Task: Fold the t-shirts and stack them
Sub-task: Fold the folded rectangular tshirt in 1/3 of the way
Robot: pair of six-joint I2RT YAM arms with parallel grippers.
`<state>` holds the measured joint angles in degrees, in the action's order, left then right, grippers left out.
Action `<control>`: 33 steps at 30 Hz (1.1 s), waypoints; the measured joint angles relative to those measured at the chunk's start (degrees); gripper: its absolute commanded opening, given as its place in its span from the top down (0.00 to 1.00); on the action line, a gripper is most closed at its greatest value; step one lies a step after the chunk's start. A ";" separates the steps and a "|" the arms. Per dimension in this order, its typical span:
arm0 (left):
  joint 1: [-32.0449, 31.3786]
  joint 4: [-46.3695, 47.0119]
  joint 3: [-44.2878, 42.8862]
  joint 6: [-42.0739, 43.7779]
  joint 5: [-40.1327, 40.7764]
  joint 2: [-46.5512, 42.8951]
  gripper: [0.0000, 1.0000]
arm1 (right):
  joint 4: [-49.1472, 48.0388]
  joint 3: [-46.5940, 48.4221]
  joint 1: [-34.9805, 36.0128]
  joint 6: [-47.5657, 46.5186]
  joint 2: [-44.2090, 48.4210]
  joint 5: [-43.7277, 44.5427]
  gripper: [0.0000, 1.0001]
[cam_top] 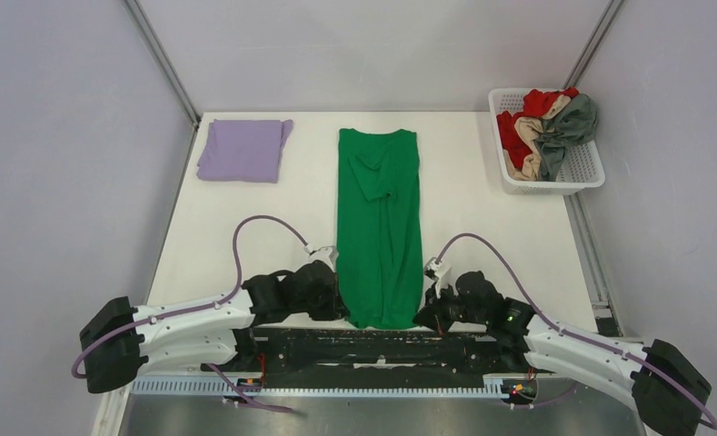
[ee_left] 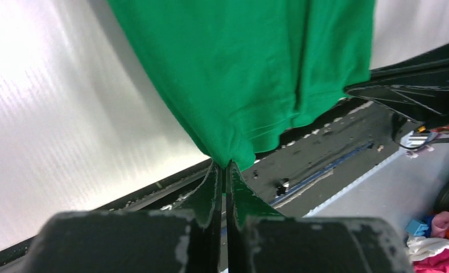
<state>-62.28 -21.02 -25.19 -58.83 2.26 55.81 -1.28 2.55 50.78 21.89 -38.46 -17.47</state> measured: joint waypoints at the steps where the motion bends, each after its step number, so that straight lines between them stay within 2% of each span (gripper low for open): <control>1: 0.00 0.00 -0.48 0.39 0.00 0.00 0.98 | -0.02 0.59 0.00 -0.72 -0.74 0.22 1.00; 5: 0.92 -0.37 -5.55 4.37 0.20 1.66 0.98 | -0.02 4.20 -0.02 -4.26 -3.96 1.73 1.00; 12: 7.04 -0.96 -13.09 10.19 0.22 7.58 0.98 | -2.64 8.28 -1.66 -9.03 -5.51 5.35 1.00; 23: 15.58 1.16 -14.91 14.40 -0.04 10.67 0.98 | -11.02 10.73 -6.05 -12.26 -9.90 10.25 1.00; 33: 22.80 6.05 -18.95 17.40 -0.90 15.21 0.98 | -18.08 15.91 -11.13 -13.90 -18.34 13.46 1.00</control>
<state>-39.48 -14.96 -44.14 -41.43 1.37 71.02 -19.35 18.46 39.66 7.99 -56.80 -4.01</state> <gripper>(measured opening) 0.036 0.022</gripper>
